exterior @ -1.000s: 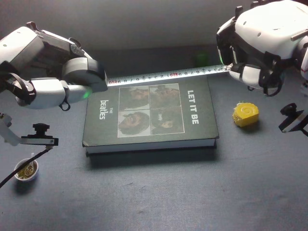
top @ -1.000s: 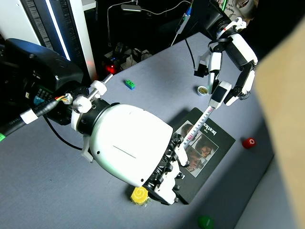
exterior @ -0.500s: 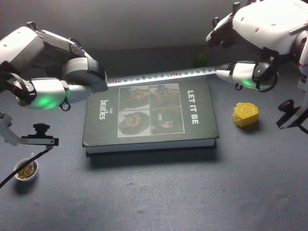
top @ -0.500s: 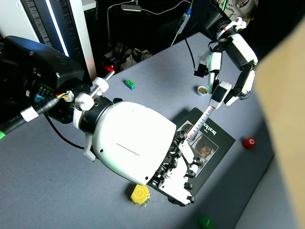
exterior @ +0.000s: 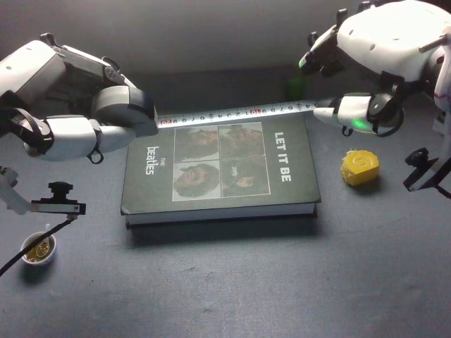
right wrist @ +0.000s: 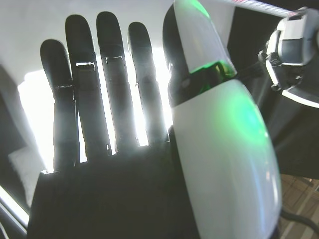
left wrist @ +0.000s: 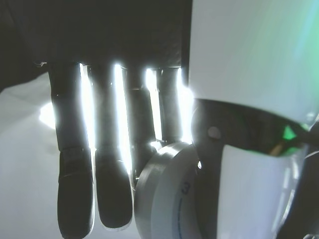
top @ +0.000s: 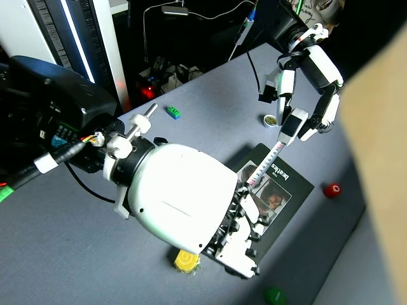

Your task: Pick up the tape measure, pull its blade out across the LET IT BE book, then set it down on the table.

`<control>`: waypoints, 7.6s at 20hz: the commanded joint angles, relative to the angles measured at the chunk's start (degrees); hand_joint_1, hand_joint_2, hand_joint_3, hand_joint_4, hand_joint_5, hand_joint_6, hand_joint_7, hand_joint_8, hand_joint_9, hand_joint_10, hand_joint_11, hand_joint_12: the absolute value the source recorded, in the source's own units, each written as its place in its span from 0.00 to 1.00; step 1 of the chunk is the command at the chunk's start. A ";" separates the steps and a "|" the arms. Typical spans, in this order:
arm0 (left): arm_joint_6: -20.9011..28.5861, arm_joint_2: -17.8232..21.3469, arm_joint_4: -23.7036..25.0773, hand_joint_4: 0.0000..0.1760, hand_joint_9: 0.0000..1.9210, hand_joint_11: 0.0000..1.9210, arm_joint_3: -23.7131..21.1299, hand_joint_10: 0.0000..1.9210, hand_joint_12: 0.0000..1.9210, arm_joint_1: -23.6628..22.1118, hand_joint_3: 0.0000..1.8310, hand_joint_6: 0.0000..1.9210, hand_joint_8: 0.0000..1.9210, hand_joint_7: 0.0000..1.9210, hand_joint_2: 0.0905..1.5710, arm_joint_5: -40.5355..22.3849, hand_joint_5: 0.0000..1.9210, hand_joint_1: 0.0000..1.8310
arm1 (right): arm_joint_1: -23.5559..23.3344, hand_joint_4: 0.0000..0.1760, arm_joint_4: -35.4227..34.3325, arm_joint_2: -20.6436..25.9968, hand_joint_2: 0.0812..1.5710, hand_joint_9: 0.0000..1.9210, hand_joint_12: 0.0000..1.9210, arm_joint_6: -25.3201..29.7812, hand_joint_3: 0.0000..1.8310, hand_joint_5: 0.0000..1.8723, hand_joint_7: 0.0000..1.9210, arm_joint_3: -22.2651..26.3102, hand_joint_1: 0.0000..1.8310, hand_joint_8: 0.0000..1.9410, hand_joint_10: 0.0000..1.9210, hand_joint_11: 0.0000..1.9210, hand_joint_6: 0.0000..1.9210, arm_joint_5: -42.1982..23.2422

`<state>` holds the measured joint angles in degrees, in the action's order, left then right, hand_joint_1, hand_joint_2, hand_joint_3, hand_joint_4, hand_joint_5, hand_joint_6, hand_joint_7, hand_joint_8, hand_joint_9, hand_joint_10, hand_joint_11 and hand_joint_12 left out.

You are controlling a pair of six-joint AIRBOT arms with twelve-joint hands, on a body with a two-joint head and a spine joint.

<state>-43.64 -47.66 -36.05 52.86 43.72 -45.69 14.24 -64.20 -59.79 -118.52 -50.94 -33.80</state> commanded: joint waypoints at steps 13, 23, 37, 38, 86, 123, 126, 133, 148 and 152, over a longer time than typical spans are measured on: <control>0.99 0.16 1.02 0.00 0.47 0.44 0.32 0.61 0.50 -0.98 0.00 0.33 0.36 0.63 0.66 -6.67 0.56 0.76 | -0.29 0.00 1.63 0.53 0.70 0.43 0.63 -0.60 0.00 0.41 0.47 -0.12 0.51 0.00 0.11 0.21 0.00 -3.21; 0.99 0.16 0.98 0.00 0.47 0.44 0.34 0.61 0.50 -0.77 0.00 0.33 0.37 0.62 0.66 -6.84 0.56 0.76 | -0.04 0.00 1.63 0.49 0.70 0.43 0.63 -0.61 0.00 0.42 0.48 -0.27 0.51 0.01 0.11 0.21 0.01 -3.53; 1.04 0.28 0.83 0.00 0.47 0.44 0.17 0.61 0.51 -1.09 0.00 0.33 0.37 0.62 0.66 -6.82 0.56 0.76 | 0.69 0.00 1.64 -0.06 0.70 0.43 0.62 -0.61 0.00 0.42 0.49 -1.01 0.51 0.01 0.10 0.20 0.00 -3.76; 1.04 0.30 0.83 0.00 0.47 0.44 0.17 0.61 0.51 -1.10 0.00 0.33 0.37 0.62 0.66 -6.84 0.56 0.76 | 0.65 0.00 1.64 -0.09 0.70 0.43 0.63 -0.61 0.00 0.42 0.49 -1.02 0.51 0.00 0.10 0.21 0.00 -3.76; 1.07 0.64 0.86 0.00 0.48 0.44 0.51 0.62 0.53 -1.19 0.00 0.33 0.36 0.62 0.66 -7.00 0.56 0.76 | 1.26 0.00 5.57 6.17 0.73 0.51 0.69 0.64 0.00 0.41 0.52 1.88 0.65 0.49 0.28 0.37 0.71 -4.07; 1.03 0.71 0.84 0.00 0.48 0.44 0.59 0.62 0.55 -1.05 0.00 0.33 0.37 0.61 0.66 -7.00 0.57 0.76 | 3.07 0.00 6.62 14.62 0.75 0.47 0.70 3.35 0.00 0.39 0.50 3.57 0.65 0.52 0.36 0.35 0.72 -4.91; 0.94 0.67 0.84 0.00 0.48 0.44 0.58 0.62 0.55 -0.93 0.00 0.32 0.37 0.61 0.66 -7.00 0.57 0.76 | 3.21 0.00 6.66 14.61 0.74 0.47 0.70 3.35 0.00 0.39 0.51 3.57 0.65 0.52 0.36 0.36 0.72 -4.88; 0.94 0.69 1.27 0.00 0.48 0.44 0.49 0.62 0.55 -0.63 0.00 0.32 0.37 0.61 0.66 -6.99 0.56 0.76 | 2.76 0.00 9.21 14.41 0.74 0.47 0.70 3.86 0.00 0.38 0.51 3.84 0.65 0.52 0.36 0.35 0.71 -5.68; 0.95 0.72 2.28 0.00 0.47 0.42 2.14 0.62 0.54 1.35 0.00 0.34 0.38 0.61 0.66 -4.12 0.55 0.76 | 3.94 0.00 18.22 13.00 0.74 0.48 0.69 7.92 0.00 0.40 0.52 10.67 0.65 0.49 0.35 0.37 0.70 -11.13; 1.04 -0.23 1.47 0.00 0.47 0.43 4.54 0.62 0.54 3.79 0.00 0.34 0.39 0.60 0.66 -3.44 0.56 0.76 | 4.51 0.00 18.74 12.71 0.73 0.50 0.68 7.70 0.00 0.41 0.53 11.92 0.66 0.47 0.35 0.38 0.69 -10.97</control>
<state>-43.42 -48.14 -35.42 57.52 48.14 -41.89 19.25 -48.45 -47.46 -110.76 -38.96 -39.97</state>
